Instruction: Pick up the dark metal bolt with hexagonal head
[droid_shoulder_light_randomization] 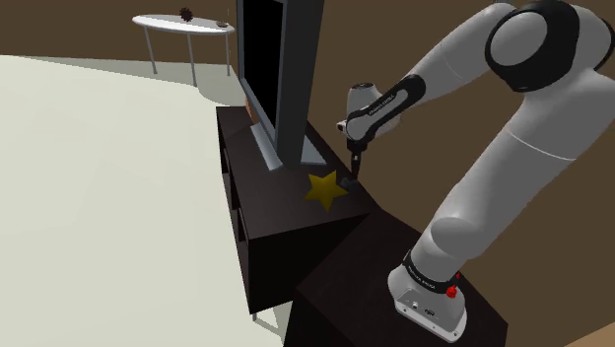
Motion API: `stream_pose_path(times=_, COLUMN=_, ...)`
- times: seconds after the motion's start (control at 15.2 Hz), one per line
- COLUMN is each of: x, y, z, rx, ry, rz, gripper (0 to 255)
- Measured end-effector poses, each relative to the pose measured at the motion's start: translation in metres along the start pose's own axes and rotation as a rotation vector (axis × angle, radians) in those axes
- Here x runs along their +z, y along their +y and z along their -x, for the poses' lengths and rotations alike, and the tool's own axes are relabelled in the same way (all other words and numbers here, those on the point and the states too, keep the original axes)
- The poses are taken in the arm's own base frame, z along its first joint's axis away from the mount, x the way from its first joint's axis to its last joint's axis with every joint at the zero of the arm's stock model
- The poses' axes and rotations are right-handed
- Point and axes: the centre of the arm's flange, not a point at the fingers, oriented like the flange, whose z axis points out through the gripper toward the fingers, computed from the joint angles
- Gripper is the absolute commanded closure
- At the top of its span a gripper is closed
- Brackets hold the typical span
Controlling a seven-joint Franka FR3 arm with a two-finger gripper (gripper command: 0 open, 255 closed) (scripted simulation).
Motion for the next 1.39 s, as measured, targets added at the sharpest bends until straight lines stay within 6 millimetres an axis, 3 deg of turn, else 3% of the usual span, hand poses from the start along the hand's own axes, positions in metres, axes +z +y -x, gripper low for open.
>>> stream_pose_path(times=0.73, x=0.118, y=0.073, z=-0.037, rx=-0.177, ry=0.008, rz=0.062, gripper=0)
stream_pose_path(times=1.32, x=0.167, y=0.079, z=-0.049, rx=-0.2, ry=0.01, rz=0.069, gripper=0)
stream_pose_path(times=1.39, x=0.169, y=0.078, z=-0.05, rx=-0.2, ry=0.01, rz=0.069, gripper=255)
